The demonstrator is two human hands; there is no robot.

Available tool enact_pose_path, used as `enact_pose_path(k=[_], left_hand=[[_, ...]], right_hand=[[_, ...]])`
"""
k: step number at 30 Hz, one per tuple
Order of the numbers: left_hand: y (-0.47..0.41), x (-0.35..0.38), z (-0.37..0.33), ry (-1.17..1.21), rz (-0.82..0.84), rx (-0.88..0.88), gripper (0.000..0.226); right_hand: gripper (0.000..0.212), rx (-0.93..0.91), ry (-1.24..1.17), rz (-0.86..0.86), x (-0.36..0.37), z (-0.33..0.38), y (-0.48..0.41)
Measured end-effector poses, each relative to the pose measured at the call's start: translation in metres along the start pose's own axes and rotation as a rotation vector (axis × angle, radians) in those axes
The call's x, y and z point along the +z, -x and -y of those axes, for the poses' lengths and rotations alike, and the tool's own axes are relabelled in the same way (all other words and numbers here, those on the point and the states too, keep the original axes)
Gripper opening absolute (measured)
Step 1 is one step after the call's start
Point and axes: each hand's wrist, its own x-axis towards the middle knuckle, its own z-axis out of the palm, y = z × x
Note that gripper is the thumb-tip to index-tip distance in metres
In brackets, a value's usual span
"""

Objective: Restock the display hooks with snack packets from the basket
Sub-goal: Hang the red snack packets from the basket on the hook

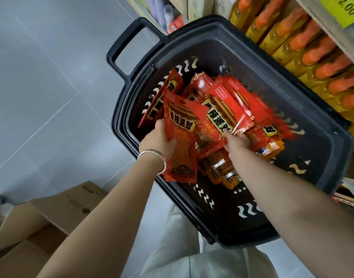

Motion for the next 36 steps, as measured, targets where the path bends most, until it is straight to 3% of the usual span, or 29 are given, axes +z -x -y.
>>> enact_pose_path(k=[2, 7, 9, 11, 15, 17, 19, 22, 26, 29, 34, 36], left_hand=[[0.003, -0.002, -0.003, 0.068, 0.042, -0.008, 0.037], [0.024, -0.024, -0.019, 0.688, 0.192, -0.189, 0.038], [0.039, -0.031, -0.024, 0.791, 0.208, -0.198, 0.027], [0.057, -0.038, -0.027, 0.779, 0.196, -0.164, 0.009], [0.092, -0.055, -0.04, 0.687, 0.225, -0.164, 0.064], [0.108, -0.063, -0.054, 0.628, 0.207, -0.141, 0.079], [0.126, -0.073, -0.076, 0.592, 0.212, -0.047, 0.078], [0.159, -0.087, -0.114, 0.539, 0.238, 0.222, 0.048], [0.215, -0.094, -0.165, 0.569, 0.231, 0.583, 0.018], [0.266, -0.09, -0.2, 0.597, 0.149, 0.795, 0.02], [0.361, -0.068, -0.265, 0.684, 0.12, 0.937, 0.006], [0.395, -0.057, -0.294, 0.662, 0.055, 0.997, 0.016]], right_hand=[[0.014, -0.042, -0.019, 0.009, -0.016, -0.007, 0.01], [0.012, -0.116, -0.017, 0.046, -0.072, -0.024, 0.058], [0.011, -0.179, 0.027, 0.077, -0.093, -0.03, 0.082], [0.023, -0.272, 0.185, 0.085, -0.112, -0.038, 0.106], [0.041, -0.388, 0.202, 0.085, -0.144, -0.056, 0.152], [0.043, -0.493, 0.143, 0.006, -0.164, -0.058, 0.173], [0.039, -0.619, 0.038, -0.102, -0.187, -0.059, 0.195], [0.05, -0.823, -0.112, -0.296, -0.228, -0.061, 0.228], [0.049, -0.958, -0.297, -0.471, -0.3, -0.085, 0.262], [0.047, -1.023, -0.407, -0.57, -0.365, -0.112, 0.282], [0.049, -1.16, -0.384, -0.788, -0.483, -0.164, 0.317], [0.049, -1.196, -0.375, -0.854, -0.528, -0.184, 0.327]])
